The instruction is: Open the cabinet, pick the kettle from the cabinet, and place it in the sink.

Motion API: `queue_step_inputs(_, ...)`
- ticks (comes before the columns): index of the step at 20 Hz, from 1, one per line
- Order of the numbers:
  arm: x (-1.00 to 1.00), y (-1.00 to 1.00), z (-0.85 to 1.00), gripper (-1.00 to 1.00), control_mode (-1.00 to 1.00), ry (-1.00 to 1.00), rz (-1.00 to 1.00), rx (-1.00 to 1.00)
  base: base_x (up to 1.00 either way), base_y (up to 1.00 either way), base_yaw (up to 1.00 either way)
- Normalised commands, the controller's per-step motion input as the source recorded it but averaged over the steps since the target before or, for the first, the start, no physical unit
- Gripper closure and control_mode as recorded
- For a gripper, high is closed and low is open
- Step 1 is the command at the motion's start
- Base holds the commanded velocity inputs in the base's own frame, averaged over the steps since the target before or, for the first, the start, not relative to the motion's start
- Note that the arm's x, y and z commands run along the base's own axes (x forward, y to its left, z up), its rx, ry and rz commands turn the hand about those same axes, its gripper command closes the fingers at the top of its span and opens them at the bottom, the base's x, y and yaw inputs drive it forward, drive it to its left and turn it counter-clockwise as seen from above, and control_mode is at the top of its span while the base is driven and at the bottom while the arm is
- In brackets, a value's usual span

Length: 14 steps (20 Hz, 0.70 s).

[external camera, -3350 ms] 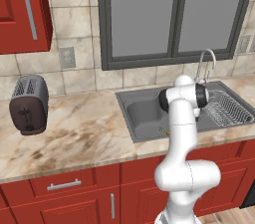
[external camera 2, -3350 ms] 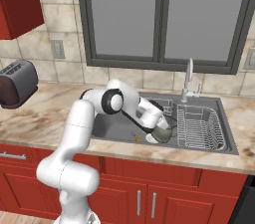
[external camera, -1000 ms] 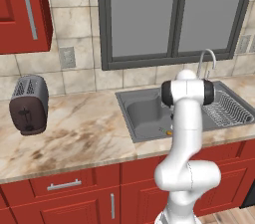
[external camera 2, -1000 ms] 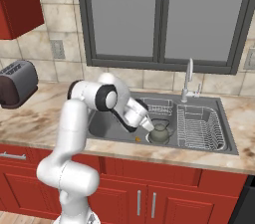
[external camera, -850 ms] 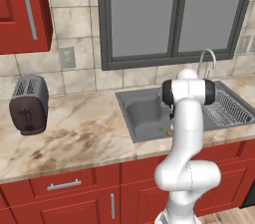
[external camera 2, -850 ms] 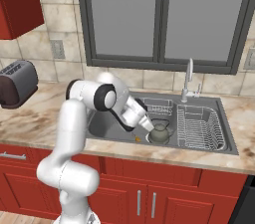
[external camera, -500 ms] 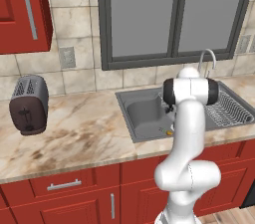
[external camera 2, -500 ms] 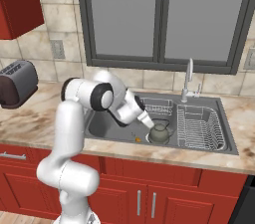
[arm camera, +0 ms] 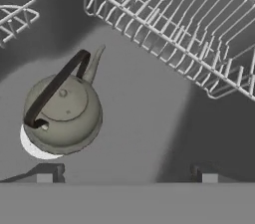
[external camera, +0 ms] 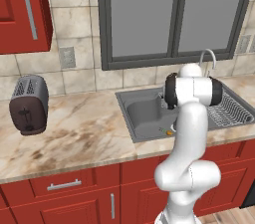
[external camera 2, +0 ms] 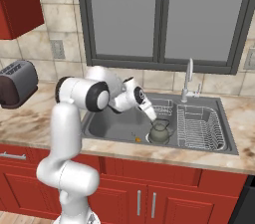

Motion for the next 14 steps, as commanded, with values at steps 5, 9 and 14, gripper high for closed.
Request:
queue_step_inputs(5, -0.23, 0.01, 0.37, -1.00, -1.00, 0.19, 0.06, 0.10, 0.00, 0.00, 0.00)
queue_step_inputs(9, -0.33, 0.05, 0.33, -1.00, -1.00, 0.12, 0.07, 0.14, 0.00, 0.00, 0.00)
queue_step_inputs(14, -0.41, 0.08, 0.26, -1.00, -1.00, 0.04, 0.09, 0.19, 0.00, 0.00, 0.00)
